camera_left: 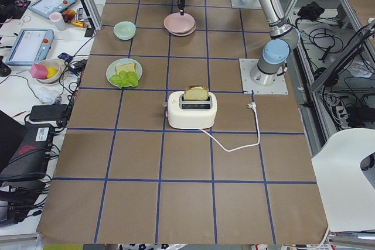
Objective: Stack three plates with pink and blue
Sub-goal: 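Lower the pink plate onto the cream plate with the left gripper, then open the left gripper and raise it away from the stacked plates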
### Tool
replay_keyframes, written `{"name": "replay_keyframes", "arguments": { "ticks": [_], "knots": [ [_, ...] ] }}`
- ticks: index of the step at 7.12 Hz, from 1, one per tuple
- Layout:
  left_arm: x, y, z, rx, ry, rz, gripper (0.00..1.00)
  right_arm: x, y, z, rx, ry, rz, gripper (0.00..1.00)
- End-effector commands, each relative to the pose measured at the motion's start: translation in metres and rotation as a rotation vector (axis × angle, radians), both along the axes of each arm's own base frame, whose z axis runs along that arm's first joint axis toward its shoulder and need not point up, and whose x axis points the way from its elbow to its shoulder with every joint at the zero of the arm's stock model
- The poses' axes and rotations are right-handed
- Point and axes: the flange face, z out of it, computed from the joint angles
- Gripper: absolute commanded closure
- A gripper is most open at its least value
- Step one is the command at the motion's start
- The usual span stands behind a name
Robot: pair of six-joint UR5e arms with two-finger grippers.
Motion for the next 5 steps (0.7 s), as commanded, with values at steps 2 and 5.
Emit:
{"name": "replay_keyframes", "arguments": {
  "ticks": [2, 5],
  "knots": [
    [-0.002, 0.003, 0.011, 0.002, 0.034, 0.044, 0.11, 0.002, 0.001, 0.001, -0.002, -0.003, 0.002, 1.00],
    [0.001, 0.008, 0.052, -0.032, 0.057, 0.040, 0.00, 0.008, 0.005, 0.002, 0.000, -0.016, 0.006, 1.00]
  ]
}}
